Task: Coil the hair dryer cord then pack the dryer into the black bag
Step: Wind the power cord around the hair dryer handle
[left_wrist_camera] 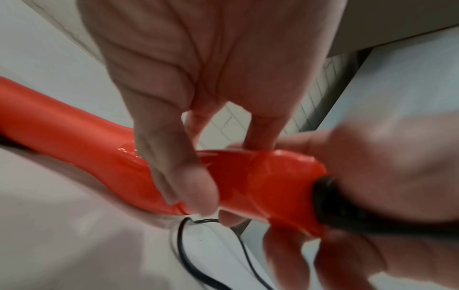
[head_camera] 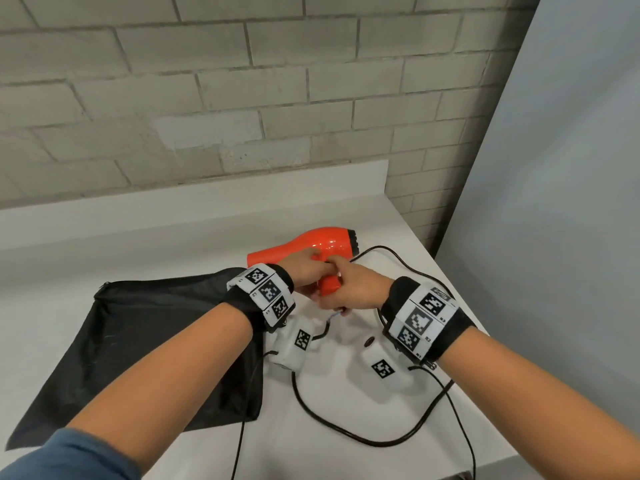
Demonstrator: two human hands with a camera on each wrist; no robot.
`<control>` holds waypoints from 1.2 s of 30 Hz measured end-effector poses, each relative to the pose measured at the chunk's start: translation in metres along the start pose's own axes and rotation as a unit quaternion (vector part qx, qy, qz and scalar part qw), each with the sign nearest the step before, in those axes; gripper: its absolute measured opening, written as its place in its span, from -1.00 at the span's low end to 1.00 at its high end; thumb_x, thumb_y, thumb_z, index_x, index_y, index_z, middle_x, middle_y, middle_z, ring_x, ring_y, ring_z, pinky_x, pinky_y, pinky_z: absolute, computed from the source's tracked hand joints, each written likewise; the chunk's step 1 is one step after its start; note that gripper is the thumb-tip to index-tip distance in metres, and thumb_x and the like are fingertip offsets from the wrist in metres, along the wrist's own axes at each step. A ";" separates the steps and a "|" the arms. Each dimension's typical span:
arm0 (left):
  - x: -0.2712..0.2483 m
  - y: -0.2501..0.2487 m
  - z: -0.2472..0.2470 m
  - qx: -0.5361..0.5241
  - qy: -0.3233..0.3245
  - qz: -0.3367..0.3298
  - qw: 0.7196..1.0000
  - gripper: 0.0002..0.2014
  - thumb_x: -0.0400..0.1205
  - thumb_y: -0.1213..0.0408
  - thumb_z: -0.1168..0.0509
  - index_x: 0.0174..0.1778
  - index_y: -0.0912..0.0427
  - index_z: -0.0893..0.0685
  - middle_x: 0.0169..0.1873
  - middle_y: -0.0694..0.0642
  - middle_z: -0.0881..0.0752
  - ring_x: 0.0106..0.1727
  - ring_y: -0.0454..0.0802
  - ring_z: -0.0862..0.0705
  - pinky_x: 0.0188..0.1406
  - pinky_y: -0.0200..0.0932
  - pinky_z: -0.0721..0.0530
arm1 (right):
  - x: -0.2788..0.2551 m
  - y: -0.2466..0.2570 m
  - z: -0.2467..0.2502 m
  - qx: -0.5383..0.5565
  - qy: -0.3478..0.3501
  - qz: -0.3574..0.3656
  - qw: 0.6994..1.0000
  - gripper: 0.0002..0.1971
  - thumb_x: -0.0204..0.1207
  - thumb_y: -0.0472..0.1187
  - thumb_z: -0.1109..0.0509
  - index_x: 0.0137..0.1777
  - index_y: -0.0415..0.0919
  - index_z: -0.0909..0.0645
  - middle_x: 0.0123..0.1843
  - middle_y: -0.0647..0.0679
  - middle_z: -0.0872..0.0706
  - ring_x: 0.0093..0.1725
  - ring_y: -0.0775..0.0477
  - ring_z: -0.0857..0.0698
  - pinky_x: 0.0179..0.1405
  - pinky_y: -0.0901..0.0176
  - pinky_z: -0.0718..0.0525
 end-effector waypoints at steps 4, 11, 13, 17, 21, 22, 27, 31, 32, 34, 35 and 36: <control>0.003 0.003 0.002 0.014 0.007 -0.049 0.999 -0.59 0.65 0.16 -0.16 0.43 0.06 -0.39 -0.03 0.13 -0.64 -0.11 0.03 -0.66 -0.26 -0.15 -0.67 | -0.005 -0.001 0.019 0.030 -0.130 -0.022 0.991 -0.51 0.46 -0.44 -0.25 0.41 -0.20 -0.38 -0.05 -0.10 -0.53 -0.29 -0.07 -0.61 -0.17 0.03 -0.73; 0.025 0.034 0.031 0.437 -0.141 0.010 0.888 -0.11 0.39 0.06 -0.42 0.55 -0.15 -0.01 0.47 0.22 -0.30 0.42 0.31 -0.36 0.31 0.24 -0.42 | -0.017 -0.008 0.056 0.168 -0.213 -0.043 0.962 -0.78 0.42 -0.47 -0.29 0.04 -0.28 -0.49 -0.14 -0.24 -0.64 -0.36 -0.11 -0.66 0.06 0.00 -0.70; 0.033 0.040 0.032 0.396 -0.120 0.017 0.910 -0.11 0.39 0.10 -0.40 0.56 -0.08 -0.02 0.30 0.22 -0.54 0.25 0.26 -0.57 0.23 0.15 -0.57 | -0.020 -0.009 0.062 0.180 -0.217 -0.038 0.959 -0.83 0.40 -0.51 -0.27 -0.09 -0.27 -0.51 0.00 -0.26 -0.61 -0.24 -0.19 -0.68 0.08 -0.04 -0.71; 0.036 0.040 0.029 0.365 -0.110 -0.024 0.924 -0.41 0.40 0.13 -0.37 0.34 0.07 -0.38 0.06 0.17 -0.70 0.02 0.17 -0.69 0.06 0.02 -0.66 | -0.026 -0.004 0.071 0.214 -0.207 -0.010 0.955 -0.88 0.43 -0.46 -0.26 -0.17 -0.24 -0.52 -0.10 -0.19 -0.64 -0.13 -0.16 -0.69 -0.02 0.04 -0.71; 0.023 0.028 0.027 0.317 -0.122 -0.054 0.939 -0.50 0.49 0.18 -0.32 0.33 0.17 -0.37 0.11 0.23 -0.65 0.06 0.21 -0.66 0.03 -0.02 -0.62 | -0.034 0.003 0.083 0.229 -0.246 0.052 0.940 -0.84 0.41 -0.27 -0.38 -0.02 -0.12 -0.55 -0.05 -0.14 -0.66 -0.01 -0.16 -0.68 0.21 -0.17 -0.66; 0.017 0.024 0.025 0.305 -0.126 -0.066 0.942 -0.54 0.52 0.22 -0.28 0.33 0.22 -0.37 0.11 0.27 -0.64 0.07 0.23 -0.65 0.00 -0.04 -0.59 | -0.036 0.005 0.086 0.222 -0.263 0.068 0.937 -0.78 0.43 -0.26 -0.38 0.06 -0.08 -0.53 -0.04 -0.12 -0.66 0.01 -0.16 -0.68 0.22 -0.17 -0.64; -0.022 0.025 0.006 0.276 -0.108 -0.068 0.953 -0.59 0.58 0.22 -0.19 0.31 0.29 -0.36 0.13 0.32 -0.61 0.11 0.25 -0.63 -0.03 -0.08 -0.54 | -0.046 0.014 0.088 0.132 -0.321 0.129 0.929 -0.64 0.53 -0.26 -0.28 0.30 -0.01 -0.42 0.10 -0.08 -0.65 0.13 -0.14 -0.67 0.25 -0.11 -0.64; -0.053 0.040 -0.016 0.285 -0.058 -0.036 0.956 -0.59 0.61 0.19 -0.15 0.32 0.32 -0.33 0.16 0.31 -0.62 0.12 0.22 -0.63 -0.07 -0.14 -0.50 | -0.050 0.016 0.073 0.108 -0.299 0.147 0.937 -0.69 0.57 -0.27 -0.25 0.27 0.03 -0.43 -0.06 0.04 -0.61 -0.04 -0.07 -0.64 0.03 -0.01 -0.72; -0.058 0.043 -0.020 0.283 -0.047 -0.023 0.958 -0.59 0.61 0.18 -0.15 0.32 0.32 -0.33 0.13 0.29 -0.63 0.08 0.21 -0.64 -0.11 -0.15 -0.51 | -0.050 0.015 0.070 0.101 -0.291 0.143 0.941 -0.69 0.58 -0.27 -0.25 0.29 -0.01 -0.44 -0.10 0.05 -0.61 -0.05 -0.10 -0.65 0.01 -0.03 -0.74; -0.068 0.049 -0.027 0.277 -0.030 0.006 0.960 -0.60 0.60 0.16 -0.15 0.29 0.30 -0.36 -0.05 0.19 -0.67 -0.10 0.11 -0.65 -0.19 -0.16 -0.54 | -0.050 0.013 0.064 0.078 -0.280 0.132 0.948 -0.68 0.56 -0.24 -0.26 0.31 -0.06 -0.47 -0.05 -0.02 -0.62 0.01 -0.19 -0.67 0.10 -0.18 -0.71; -0.071 0.052 -0.029 0.282 -0.026 0.016 0.959 -0.61 0.59 0.14 -0.17 0.26 0.29 -0.38 -0.14 0.13 -0.65 -0.17 0.05 -0.63 -0.20 -0.17 -0.55 | -0.050 0.013 0.061 0.069 -0.275 0.129 0.950 -0.68 0.56 -0.23 -0.26 0.31 -0.06 -0.47 -0.01 -0.05 -0.62 0.03 -0.21 -0.67 0.14 -0.23 -0.68; -0.074 0.056 -0.031 0.292 -0.024 0.024 0.956 -0.61 0.58 0.12 -0.18 0.24 0.29 -0.40 -0.15 0.10 -0.63 -0.18 0.01 -0.61 -0.19 -0.19 -0.55 | -0.049 0.012 0.057 0.064 -0.267 0.131 0.953 -0.68 0.56 -0.22 -0.27 0.31 -0.06 -0.48 0.01 -0.06 -0.62 0.04 -0.20 -0.66 0.16 -0.24 -0.67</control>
Point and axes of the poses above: each hand's wrist, its own x-axis towards the middle knuckle, its own z-axis out of the back of the hand, y = z × x, the point moved 3 cm from there along x, towards the middle knuckle
